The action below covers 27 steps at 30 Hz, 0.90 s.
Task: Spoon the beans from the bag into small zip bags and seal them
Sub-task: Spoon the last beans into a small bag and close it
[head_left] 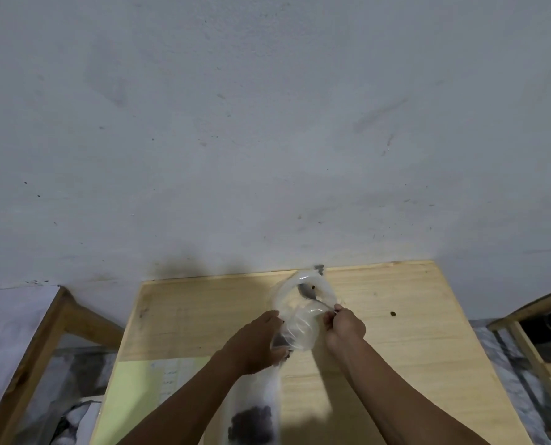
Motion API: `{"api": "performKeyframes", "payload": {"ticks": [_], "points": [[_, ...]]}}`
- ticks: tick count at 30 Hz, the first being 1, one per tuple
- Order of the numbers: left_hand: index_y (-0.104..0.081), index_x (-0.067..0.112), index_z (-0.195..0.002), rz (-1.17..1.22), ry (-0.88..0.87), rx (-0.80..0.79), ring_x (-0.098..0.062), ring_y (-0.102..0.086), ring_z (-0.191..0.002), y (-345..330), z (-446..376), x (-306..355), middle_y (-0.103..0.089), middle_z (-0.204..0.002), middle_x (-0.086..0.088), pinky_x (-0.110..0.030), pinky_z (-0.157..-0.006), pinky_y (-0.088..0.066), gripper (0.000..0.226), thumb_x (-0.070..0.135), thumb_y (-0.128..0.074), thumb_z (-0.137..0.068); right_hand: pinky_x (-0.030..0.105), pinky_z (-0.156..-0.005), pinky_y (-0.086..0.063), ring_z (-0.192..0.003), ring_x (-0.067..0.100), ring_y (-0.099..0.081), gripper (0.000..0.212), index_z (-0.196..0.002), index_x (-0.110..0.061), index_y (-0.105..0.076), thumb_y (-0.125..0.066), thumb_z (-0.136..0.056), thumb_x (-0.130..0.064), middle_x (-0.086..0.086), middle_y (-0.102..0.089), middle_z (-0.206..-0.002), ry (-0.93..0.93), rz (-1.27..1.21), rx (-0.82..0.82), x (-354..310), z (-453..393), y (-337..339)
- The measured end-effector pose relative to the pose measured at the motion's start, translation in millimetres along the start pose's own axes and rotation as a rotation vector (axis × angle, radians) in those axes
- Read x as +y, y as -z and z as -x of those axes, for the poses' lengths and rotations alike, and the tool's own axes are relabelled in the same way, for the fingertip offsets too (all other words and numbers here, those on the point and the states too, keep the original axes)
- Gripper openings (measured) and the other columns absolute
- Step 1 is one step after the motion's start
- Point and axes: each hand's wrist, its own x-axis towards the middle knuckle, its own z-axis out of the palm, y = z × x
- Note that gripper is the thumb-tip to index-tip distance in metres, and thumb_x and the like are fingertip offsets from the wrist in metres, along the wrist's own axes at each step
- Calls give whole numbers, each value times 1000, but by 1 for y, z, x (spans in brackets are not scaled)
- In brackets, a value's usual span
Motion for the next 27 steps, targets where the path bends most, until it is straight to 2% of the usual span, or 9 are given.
{"api": "performKeyframes", "payload": {"ticks": [2, 5, 8, 11, 13, 16, 18, 22, 27], "points": [[-54, 18, -123, -18, 14, -27, -15, -58, -103, 0, 1, -3, -51, -129, 4, -37, -89, -52, 51, 45, -64, -82, 25, -42, -48, -64, 19, -51, 11, -92, -2, -63, -54, -92, 3, 11, -58, -87, -15, -103, 38, 0, 0, -7], [-51, 18, -126, 0, 37, -40, -16, -59, -102, 1, 2, -6, -55, -127, 2, -35, -89, -53, 52, 42, -65, -82, 26, -56, -48, -65, 17, -53, 13, -96, -4, -64, -53, -92, 2, 8, -59, -90, 1, -201, 60, 2, -2, -13], [-48, 18, -131, 8, 42, -50, -18, -58, -108, 4, 1, -8, -53, -131, 1, -36, -92, -50, 57, 42, -66, -83, 23, -59, -45, -57, 15, -45, 15, -99, -3, -61, -48, -95, 2, 9, -53, -79, -34, -402, -49, 4, -1, -12], [-50, 19, -129, 14, 39, -49, -16, -57, -106, 4, 1, -9, -53, -130, 3, -36, -92, -51, 53, 42, -66, -84, 22, -58, -42, -54, 14, -40, 18, -88, -4, -58, -45, -99, -3, 7, -48, -70, -16, -455, -112, 8, -4, -8], [-52, 19, -127, 35, 29, -31, -15, -56, -107, 3, 1, -8, -52, -131, 2, -36, -93, -50, 50, 41, -66, -85, 22, -55, -43, -54, 15, -42, 20, -87, -4, -59, -44, -100, -5, 8, -47, -68, 17, -415, -147, 11, -10, -5], [-46, 16, -138, 52, 23, 17, -18, -45, -131, 4, 3, -5, -36, -153, 3, -32, -106, -39, 59, 45, -63, -89, 26, -56, -46, -56, 17, -46, 22, -89, -3, -62, -43, -100, -5, 10, -50, -68, 143, -249, -163, 11, -16, 1], [-40, 16, -144, 76, 32, 71, -15, -37, -139, 7, 2, -2, -30, -158, 2, -29, -110, -32, 68, 49, -62, -89, 28, -61, -46, -58, 19, -48, 21, -91, -2, -63, -44, -101, -5, 11, -51, -68, 225, -106, -163, 9, -14, 7], [-46, 14, -138, 125, 47, 155, -16, -48, -127, 16, -2, 8, -46, -146, -1, -16, -92, -32, 61, 43, -65, -89, 29, -67, -48, -63, 21, -52, 24, -97, 2, -64, -45, -102, -10, 13, -56, -72, 348, 116, -196, 2, -2, 20], [-50, 13, -131, 75, 73, 167, -21, -48, -127, 18, -6, 10, -40, -150, 0, -30, -98, -39, 55, 44, -64, -88, 33, -73, -49, -69, 19, -55, 28, -81, -9, -70, -49, -100, -13, 8, -63, -78, 510, 358, -209, -18, 11, 35]]}}
